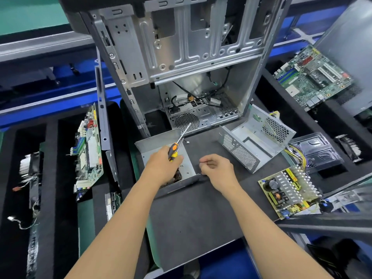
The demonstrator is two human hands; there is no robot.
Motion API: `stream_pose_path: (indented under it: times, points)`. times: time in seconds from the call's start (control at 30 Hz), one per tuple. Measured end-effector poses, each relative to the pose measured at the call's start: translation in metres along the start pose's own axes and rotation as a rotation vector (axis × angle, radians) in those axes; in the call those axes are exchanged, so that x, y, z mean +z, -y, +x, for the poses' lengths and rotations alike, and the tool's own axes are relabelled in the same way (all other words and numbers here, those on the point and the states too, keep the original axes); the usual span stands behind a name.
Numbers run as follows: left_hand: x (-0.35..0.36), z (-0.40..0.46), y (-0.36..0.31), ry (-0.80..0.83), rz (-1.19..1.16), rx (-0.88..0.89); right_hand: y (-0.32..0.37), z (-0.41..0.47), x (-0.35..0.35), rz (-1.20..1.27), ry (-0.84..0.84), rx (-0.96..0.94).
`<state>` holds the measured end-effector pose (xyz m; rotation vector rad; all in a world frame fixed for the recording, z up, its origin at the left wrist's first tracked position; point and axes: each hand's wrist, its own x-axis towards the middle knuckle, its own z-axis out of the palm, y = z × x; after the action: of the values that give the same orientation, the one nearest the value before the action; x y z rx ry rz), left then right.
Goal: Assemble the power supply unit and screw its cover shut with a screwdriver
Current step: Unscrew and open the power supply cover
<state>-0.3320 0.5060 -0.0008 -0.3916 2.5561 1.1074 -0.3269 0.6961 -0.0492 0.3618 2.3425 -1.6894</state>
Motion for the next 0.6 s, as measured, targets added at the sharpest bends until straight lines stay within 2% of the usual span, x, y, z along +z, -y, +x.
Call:
stream_pose_path:
  times: [0.13, 0.23, 0.43, 0.5, 0.6]
  points:
    - [-0.007, -0.003, 0.015, -0.073, -0.004, -0.017, 0.015, 0.016, 0.012, -0.074, 0.156, -0.025]
    - [-0.010, -0.005, 0.019, -0.063, -0.007, -0.016, 0.020, 0.023, 0.021, -0.111, 0.231, -0.032]
    - [-0.007, -0.009, 0.019, -0.030, -0.009, 0.016, 0.017, 0.018, 0.020, 0.065, 0.325, -0.026]
    - [-0.007, -0.010, 0.016, -0.033, -0.026, 0.040, 0.016, 0.013, 0.016, 0.188, 0.307, -0.024]
    - [-0.007, -0.010, 0.010, -0.028, -0.155, 0.093, 0.022, 0.005, 0.009, 0.308, 0.168, -0.036]
